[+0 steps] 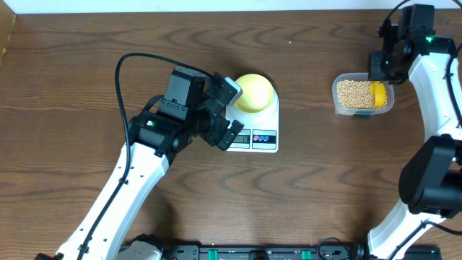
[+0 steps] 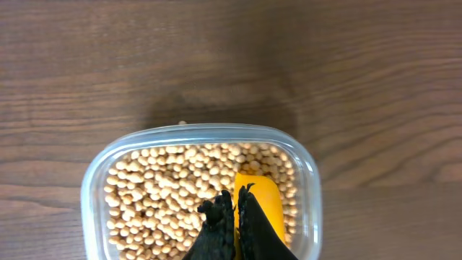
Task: Scoop item into bowl and weigh 50g on scale
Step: 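Lower the yellow scoop with the right gripper into the soybean tub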
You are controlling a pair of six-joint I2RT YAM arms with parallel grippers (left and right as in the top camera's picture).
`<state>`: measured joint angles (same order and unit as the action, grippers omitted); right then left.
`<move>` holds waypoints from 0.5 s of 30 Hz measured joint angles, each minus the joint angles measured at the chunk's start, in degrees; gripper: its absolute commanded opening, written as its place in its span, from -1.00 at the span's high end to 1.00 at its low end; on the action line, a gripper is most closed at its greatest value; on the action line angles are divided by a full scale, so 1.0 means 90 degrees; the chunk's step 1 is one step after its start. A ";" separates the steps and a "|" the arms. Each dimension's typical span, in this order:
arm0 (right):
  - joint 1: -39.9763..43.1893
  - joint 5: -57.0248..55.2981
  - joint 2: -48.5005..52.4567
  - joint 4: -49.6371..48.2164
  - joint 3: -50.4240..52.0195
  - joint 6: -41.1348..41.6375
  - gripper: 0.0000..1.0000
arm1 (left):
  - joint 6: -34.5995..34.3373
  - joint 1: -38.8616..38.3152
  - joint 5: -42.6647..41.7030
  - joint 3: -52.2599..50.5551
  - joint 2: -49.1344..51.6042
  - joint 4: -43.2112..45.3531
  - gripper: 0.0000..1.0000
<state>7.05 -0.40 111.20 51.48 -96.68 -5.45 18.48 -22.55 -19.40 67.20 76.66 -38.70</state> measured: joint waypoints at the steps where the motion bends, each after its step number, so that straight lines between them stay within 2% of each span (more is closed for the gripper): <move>1: 0.0000 0.0068 0.0019 -0.0002 -0.0002 0.0000 0.98 | 0.0000 0.0000 0.0000 0.0000 0.0000 0.0000 -0.95; 15: 0.0002 0.0648 0.0136 0.0015 -0.0002 -0.0260 0.98 | 0.0000 -0.0002 0.0000 0.0000 0.0000 0.0000 -0.96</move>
<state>7.07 5.43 112.42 51.62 -96.71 -7.79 18.48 -22.57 -19.40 67.20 76.66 -38.70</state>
